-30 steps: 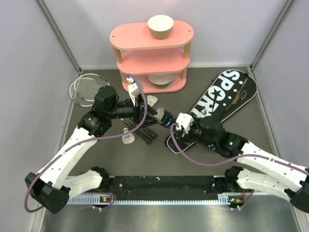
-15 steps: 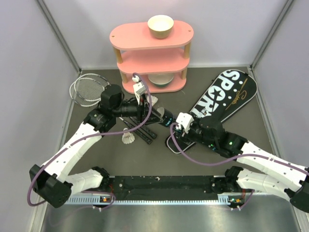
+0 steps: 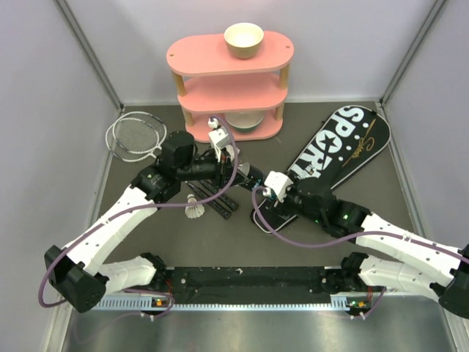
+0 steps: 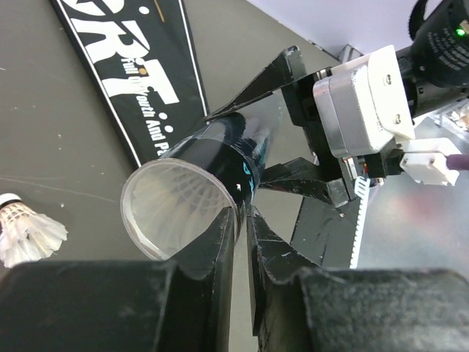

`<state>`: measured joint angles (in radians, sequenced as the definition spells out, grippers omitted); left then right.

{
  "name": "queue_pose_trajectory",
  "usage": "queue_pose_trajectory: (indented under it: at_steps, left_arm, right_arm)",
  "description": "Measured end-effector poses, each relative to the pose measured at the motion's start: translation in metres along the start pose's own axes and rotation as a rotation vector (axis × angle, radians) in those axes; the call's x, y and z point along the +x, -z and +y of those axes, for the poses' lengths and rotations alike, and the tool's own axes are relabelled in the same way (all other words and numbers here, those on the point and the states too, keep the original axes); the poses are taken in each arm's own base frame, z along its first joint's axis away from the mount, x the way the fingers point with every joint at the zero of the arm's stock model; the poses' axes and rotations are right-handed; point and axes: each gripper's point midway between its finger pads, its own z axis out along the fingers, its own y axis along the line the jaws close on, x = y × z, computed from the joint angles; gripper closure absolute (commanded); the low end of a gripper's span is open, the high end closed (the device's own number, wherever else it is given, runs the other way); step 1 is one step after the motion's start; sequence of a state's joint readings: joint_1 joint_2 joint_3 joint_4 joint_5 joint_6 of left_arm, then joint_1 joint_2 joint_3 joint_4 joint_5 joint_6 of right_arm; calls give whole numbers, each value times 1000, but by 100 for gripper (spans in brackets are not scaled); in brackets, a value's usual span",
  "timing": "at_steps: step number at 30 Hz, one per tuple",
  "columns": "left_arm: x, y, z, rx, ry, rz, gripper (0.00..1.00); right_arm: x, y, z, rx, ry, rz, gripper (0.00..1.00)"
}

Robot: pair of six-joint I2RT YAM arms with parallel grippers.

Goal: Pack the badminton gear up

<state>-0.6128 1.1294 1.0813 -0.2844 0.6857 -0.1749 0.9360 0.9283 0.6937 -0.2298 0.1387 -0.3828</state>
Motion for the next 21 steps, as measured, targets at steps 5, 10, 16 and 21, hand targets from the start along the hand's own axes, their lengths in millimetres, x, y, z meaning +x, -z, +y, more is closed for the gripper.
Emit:
queue_pose_trajectory:
  at_steps: [5,10,16,21]
  left_arm:
    - [1,-5,5,-27,-12,21,100]
    - [3,-7,5,-26,-20,30,100]
    - [2,-6,4,-15,-32,25,100]
    - [5,-4,-6,19,-41,21,100]
  right_arm:
    - [4,1,-3,23,-7,22,75]
    - [7,2,-3,40,-6,37,54]
    - [7,2,-4,52,-5,40,34]
    - [1,0,-4,55,-20,20,23]
